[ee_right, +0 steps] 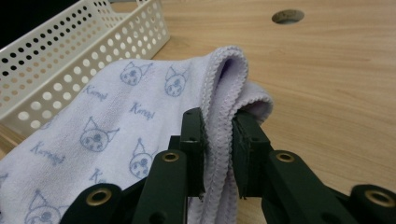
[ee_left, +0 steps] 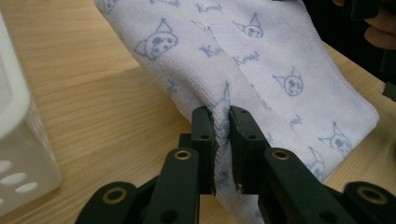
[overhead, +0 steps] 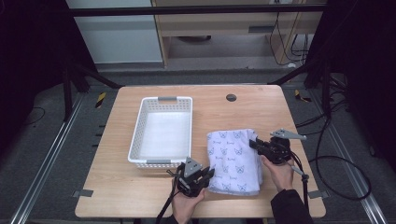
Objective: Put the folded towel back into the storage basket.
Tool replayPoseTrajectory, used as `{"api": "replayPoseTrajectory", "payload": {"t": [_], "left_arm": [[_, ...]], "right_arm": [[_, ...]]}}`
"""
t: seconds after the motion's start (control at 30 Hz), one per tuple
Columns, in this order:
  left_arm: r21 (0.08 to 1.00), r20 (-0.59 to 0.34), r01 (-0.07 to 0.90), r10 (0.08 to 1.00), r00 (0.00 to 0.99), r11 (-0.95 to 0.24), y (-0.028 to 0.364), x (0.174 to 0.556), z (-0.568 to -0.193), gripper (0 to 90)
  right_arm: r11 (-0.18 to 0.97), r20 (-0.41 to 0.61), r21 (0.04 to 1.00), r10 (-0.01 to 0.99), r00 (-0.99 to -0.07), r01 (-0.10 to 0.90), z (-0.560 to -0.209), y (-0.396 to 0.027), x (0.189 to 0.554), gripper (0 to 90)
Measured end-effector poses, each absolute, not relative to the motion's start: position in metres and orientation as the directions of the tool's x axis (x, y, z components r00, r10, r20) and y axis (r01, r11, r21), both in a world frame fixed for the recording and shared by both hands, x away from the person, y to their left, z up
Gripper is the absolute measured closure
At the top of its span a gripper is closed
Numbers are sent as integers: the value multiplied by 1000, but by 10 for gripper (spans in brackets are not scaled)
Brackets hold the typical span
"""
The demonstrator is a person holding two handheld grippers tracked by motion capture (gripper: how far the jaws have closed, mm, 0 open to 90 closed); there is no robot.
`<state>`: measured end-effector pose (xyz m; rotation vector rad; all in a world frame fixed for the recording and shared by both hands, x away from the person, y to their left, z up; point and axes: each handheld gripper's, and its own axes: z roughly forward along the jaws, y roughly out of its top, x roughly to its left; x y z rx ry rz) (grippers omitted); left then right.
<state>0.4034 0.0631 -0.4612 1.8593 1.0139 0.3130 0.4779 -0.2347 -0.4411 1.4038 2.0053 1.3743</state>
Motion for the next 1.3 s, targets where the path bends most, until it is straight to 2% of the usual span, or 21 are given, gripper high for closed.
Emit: {"api": "replayPoseTrajectory", "payload": {"t": [0.87, 1.3], "left_arm": [[893, -134, 402, 734, 666, -203, 72, 399, -403, 805], [913, -115, 363, 737, 667, -187, 90, 402, -378, 806]], "right_arm": [[10, 193, 920, 859, -475, 391, -395, -235, 460, 760], [1, 164, 945, 863, -478, 327, -374, -218, 459, 760]]}}
